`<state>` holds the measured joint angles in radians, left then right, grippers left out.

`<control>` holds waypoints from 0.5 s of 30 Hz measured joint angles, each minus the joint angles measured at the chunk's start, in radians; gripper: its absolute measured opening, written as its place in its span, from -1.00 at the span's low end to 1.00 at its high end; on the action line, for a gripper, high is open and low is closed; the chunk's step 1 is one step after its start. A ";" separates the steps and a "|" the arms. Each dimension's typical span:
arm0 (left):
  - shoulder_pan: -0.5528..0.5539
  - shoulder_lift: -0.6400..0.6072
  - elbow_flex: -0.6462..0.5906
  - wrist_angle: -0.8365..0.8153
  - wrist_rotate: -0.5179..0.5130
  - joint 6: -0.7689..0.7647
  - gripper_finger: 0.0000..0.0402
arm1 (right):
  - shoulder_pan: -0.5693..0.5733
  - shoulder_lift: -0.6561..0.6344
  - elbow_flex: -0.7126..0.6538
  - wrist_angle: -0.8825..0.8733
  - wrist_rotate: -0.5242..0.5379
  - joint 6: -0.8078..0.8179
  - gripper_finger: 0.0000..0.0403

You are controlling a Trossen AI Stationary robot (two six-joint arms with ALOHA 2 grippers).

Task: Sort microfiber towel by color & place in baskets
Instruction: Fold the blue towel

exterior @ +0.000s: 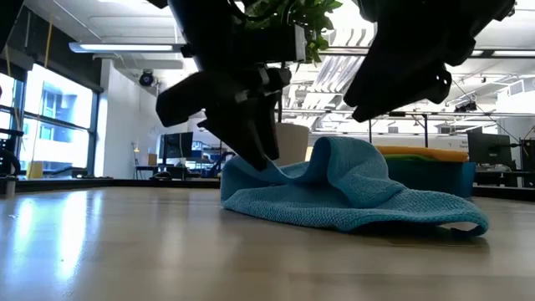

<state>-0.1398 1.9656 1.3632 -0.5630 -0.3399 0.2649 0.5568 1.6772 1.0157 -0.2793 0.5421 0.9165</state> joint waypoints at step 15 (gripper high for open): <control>0.002 0.000 0.000 -0.001 0.161 -0.293 -0.96 | 0.000 0.000 0.000 0.046 0.002 -0.159 -0.21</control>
<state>-0.1375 1.9656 1.3633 -0.5642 -0.1784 -0.0278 0.5568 1.6772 1.0157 -0.2331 0.5442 0.7575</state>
